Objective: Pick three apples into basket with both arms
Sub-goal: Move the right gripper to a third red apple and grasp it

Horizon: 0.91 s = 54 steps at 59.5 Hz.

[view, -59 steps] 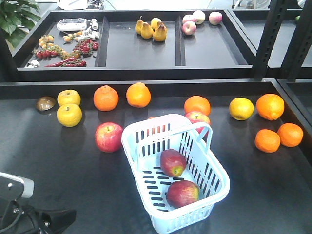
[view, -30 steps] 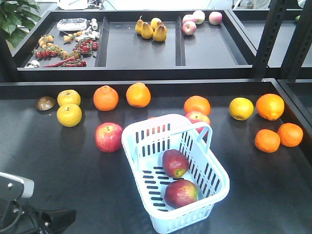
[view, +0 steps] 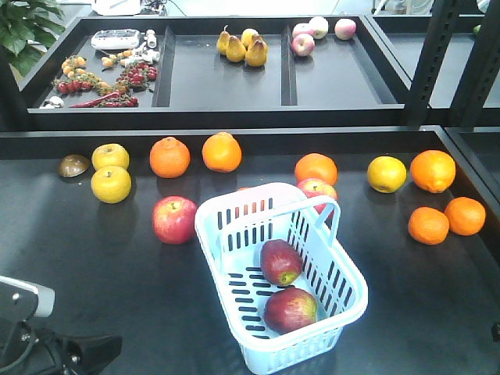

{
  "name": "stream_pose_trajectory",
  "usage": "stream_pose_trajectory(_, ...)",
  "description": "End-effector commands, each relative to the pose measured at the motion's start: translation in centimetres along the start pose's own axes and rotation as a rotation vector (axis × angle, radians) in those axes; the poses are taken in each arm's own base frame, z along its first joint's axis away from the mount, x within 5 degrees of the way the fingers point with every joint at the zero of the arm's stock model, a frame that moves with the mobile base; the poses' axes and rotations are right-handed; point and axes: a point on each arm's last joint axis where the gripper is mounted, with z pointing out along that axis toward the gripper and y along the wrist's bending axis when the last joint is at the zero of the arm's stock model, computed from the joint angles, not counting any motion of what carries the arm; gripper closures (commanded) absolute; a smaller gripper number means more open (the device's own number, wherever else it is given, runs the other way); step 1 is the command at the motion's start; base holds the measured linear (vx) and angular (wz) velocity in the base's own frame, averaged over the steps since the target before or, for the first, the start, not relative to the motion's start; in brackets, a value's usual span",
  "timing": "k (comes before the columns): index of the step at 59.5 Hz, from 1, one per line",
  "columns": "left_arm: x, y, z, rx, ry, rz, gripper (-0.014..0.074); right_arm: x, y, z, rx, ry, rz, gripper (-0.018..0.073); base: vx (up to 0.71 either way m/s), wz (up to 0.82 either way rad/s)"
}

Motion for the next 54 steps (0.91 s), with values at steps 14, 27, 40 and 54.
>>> stream_pose_trajectory(14,-0.8,-0.1,-0.2,-0.008,-0.051,-0.013,0.0603,-0.2,0.3,-1.6,-0.057,-0.043,0.027,0.0298,0.0,0.0)
stream_pose_trajectory(27,-0.8,-0.1,-0.2,-0.009,-0.052,-0.014,0.0603,-0.2,1.5,-4.6,-0.195,-0.19,-0.035,0.0574,0.0,0.0)
stream_pose_trajectory(40,-0.8,-0.1,-0.2,-0.009,-0.052,-0.014,0.0603,1.2,3.6,-10.7,-0.337,-0.449,-0.141,0.0566,0.0,0.0)
stream_pose_trajectory(54,-0.8,-0.1,-0.2,-0.009,-0.052,-0.014,0.0603,5.3,8.4,-17.4,-0.477,-0.702,-0.358,0.0564,0.0,0.0)
